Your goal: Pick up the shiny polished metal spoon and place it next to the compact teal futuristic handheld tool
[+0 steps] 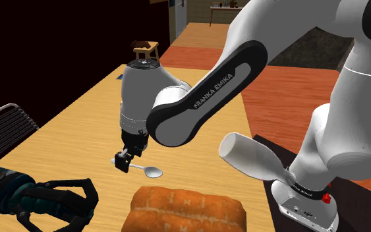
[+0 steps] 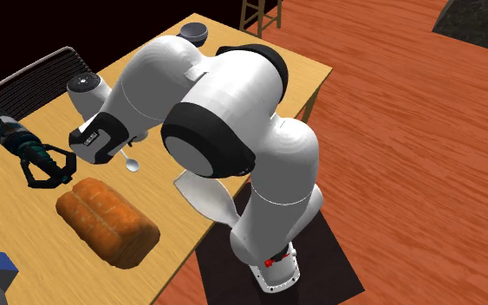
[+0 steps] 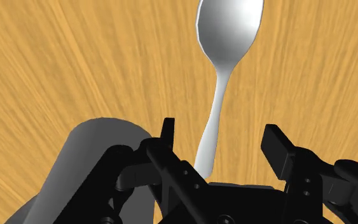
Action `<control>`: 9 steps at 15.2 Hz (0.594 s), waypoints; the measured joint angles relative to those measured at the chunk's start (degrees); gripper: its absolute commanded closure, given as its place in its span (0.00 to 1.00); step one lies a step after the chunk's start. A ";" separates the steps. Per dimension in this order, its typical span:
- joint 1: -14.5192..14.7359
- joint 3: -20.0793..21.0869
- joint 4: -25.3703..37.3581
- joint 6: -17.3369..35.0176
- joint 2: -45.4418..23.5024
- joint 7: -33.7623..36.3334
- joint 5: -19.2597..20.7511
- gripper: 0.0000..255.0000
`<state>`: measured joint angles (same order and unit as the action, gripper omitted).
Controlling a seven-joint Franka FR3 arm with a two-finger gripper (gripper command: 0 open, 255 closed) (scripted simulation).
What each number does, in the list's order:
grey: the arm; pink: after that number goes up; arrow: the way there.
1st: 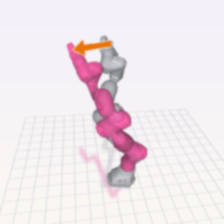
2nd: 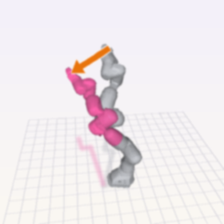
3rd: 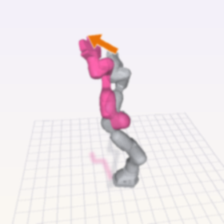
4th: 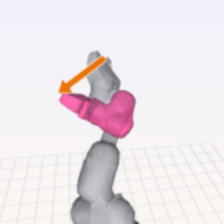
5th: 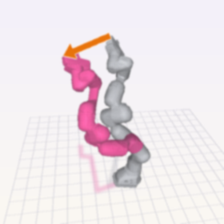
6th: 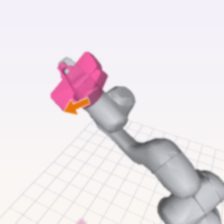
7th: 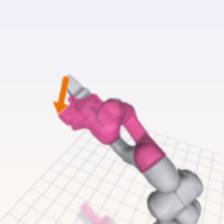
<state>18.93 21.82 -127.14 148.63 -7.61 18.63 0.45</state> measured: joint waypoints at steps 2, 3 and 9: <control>0.00 -0.01 0.00 0.00 -0.01 0.00 0.00 0.00; 0.00 -0.01 0.00 0.00 -0.01 0.00 0.00 0.00; -0.76 0.41 0.33 -5.40 5.47 -2.32 -3.31 0.00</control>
<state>18.18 22.23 -126.80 143.24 -2.14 16.31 -2.86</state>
